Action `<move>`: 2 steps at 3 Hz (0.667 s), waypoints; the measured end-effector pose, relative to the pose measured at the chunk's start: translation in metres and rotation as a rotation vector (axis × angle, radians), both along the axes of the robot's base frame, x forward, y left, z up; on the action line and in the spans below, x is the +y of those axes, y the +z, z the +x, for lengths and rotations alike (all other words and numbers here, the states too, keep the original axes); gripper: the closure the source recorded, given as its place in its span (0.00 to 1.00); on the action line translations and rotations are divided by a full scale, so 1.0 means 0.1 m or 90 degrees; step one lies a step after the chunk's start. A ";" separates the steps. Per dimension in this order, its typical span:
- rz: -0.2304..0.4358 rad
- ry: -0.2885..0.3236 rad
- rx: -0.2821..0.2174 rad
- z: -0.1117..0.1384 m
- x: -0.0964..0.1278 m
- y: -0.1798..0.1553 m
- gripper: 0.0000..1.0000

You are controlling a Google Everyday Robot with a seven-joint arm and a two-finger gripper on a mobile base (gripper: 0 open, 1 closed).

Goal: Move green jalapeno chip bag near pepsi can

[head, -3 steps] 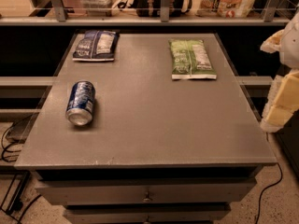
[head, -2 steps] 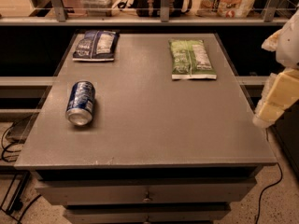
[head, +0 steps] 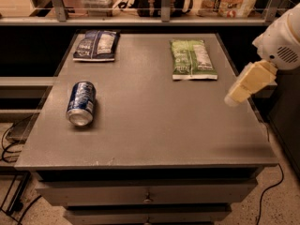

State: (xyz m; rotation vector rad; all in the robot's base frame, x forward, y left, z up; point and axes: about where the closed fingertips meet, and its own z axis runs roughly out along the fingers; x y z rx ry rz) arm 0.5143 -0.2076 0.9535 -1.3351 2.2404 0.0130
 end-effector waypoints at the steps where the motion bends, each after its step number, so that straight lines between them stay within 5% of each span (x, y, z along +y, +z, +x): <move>1: 0.081 -0.025 -0.028 0.54 0.22 -0.22 0.00; 2: 0.081 -0.024 -0.027 0.54 0.22 -0.22 0.00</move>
Offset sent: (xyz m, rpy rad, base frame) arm 0.0380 0.0173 -0.0160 0.0954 -0.0249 -0.0274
